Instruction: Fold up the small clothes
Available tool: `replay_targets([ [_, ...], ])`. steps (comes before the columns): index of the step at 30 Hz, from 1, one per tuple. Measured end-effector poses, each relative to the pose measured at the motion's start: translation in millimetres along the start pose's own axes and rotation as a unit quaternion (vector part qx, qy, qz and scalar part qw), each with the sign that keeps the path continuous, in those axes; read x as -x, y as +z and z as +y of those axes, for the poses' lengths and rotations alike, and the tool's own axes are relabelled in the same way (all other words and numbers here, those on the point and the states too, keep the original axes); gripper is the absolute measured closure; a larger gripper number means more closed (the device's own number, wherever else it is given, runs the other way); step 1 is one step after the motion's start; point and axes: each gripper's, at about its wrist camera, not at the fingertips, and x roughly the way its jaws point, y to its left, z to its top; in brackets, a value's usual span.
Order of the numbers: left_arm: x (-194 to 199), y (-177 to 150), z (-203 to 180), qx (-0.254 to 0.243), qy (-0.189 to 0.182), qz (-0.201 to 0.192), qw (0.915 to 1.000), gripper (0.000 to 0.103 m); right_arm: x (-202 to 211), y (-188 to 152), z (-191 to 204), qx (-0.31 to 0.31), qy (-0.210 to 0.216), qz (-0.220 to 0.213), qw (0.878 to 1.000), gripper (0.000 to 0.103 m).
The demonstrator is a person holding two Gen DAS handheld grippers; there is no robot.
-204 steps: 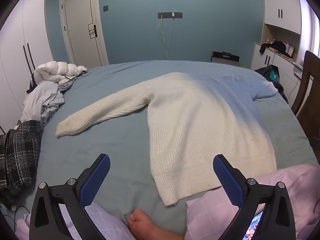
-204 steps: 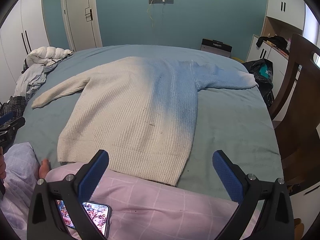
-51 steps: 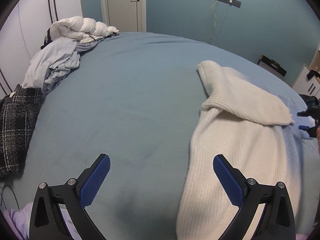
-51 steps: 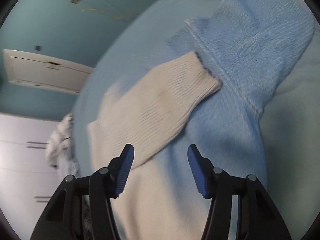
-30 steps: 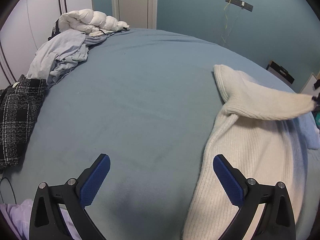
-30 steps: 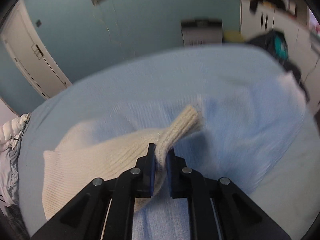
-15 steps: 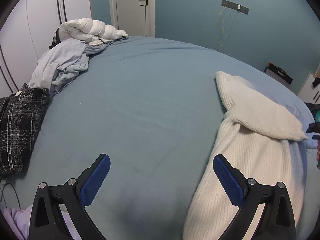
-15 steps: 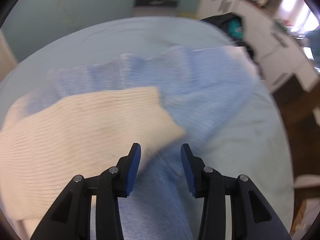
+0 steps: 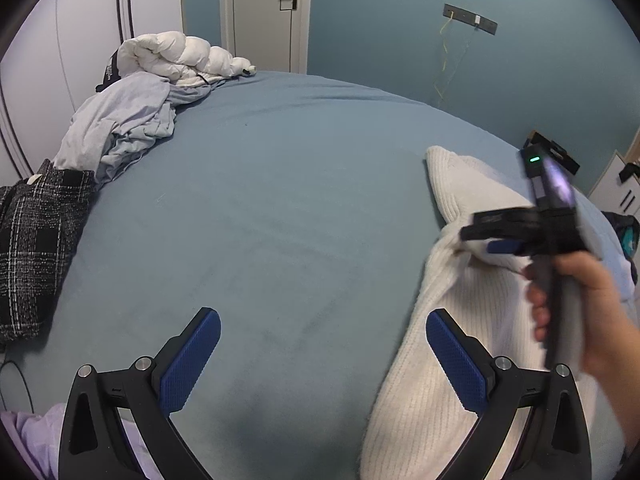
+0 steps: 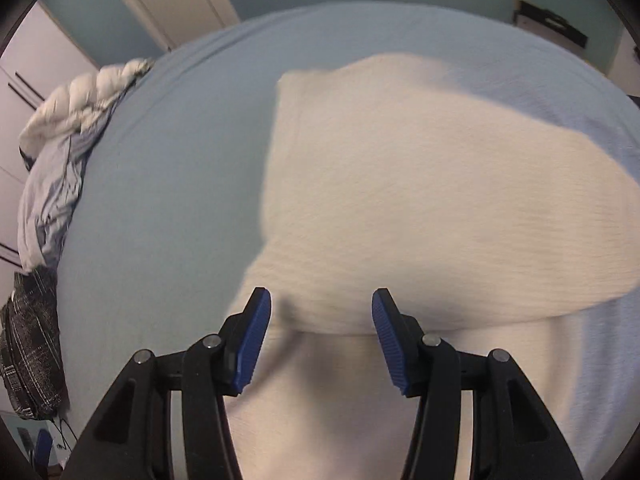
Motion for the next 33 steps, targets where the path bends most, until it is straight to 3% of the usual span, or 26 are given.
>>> replay_targets([
  [2, -0.6, -0.9, -1.1, -0.003, -0.006, 0.0, 1.0, 0.0, -14.5, 3.2, 15.4, 0.004, -0.032, 0.003, 0.999, 0.055],
  [5, -3.9, -1.2, -3.4, -0.008, -0.005, 0.003, 1.0, 0.0, -27.8, -4.1, 20.9, 0.028, -0.044, -0.018, 0.999, 0.043],
  [6, -4.8, -1.3, -3.7, -0.009, -0.005, 0.005, 0.9999, 0.0, -25.6, -6.1, 17.1, 0.035, -0.036, -0.016, 0.999, 0.043],
  [8, -6.5, -1.1, -4.3, -0.009, -0.008, 0.007, 0.9999, 0.0, -5.6, -3.2, 3.7, 0.035, 0.031, 0.007, 0.999, 0.043],
  [11, -7.9, -1.3, -6.0, -0.01, -0.007, 0.009, 0.9999, 0.0, 34.6, -4.3, -68.6, -0.036, 0.091, -0.014, 0.995, 0.043],
  [14, -8.0, -1.6, -9.6, -0.012, -0.008, 0.009, 0.9999, 0.0, 79.0, -14.4, -177.9, -0.135, 0.079, -0.06, 0.986, 0.042],
  [17, -7.1, -2.5, -14.9, -0.022, 0.003, 0.004, 0.9997, 0.0, 117.7, -41.2, -284.9, -0.223, 0.029, -0.104, 0.969, 0.042],
  [20, -7.5, -3.9, -18.4, -0.026, 0.009, 0.0, 0.9996, 0.0, 141.4, -71.0, -386.2, -0.31, -0.022, -0.123, 0.942, 0.042],
  [22, -8.7, -4.2, -18.9, -0.023, 0.007, -0.001, 0.9997, 0.0, 150.1, -92.2, -450.4, -0.376, -0.016, -0.132, 0.917, 0.042],
  [23, -10.1, -4.1, -20.2, -0.023, 0.009, -0.001, 0.9997, 0.0, 154.5, -106.2, -485.5, -0.421, -0.006, -0.143, 0.896, 0.042],
  [27, -17.9, -4.2, -27.1, -0.03, 0.023, 0.0, 0.9993, 0.0, 157.1, -134.5, -547.3, -0.513, 0.036, -0.189, 0.836, 0.042],
  [29, -23.9, -5.2, -31.2, -0.035, 0.027, 0.004, 0.999, 0.0, 152.5, -131.9, -560.1, -0.518, 0.046, -0.195, 0.832, 0.042],
  [33, -35.3, -9.4, -39.2, -0.051, 0.033, 0.014, 0.9981, 0.0, 145.6, -110.9, -591.1, -0.51, 0.033, -0.183, 0.84, 0.043],
])
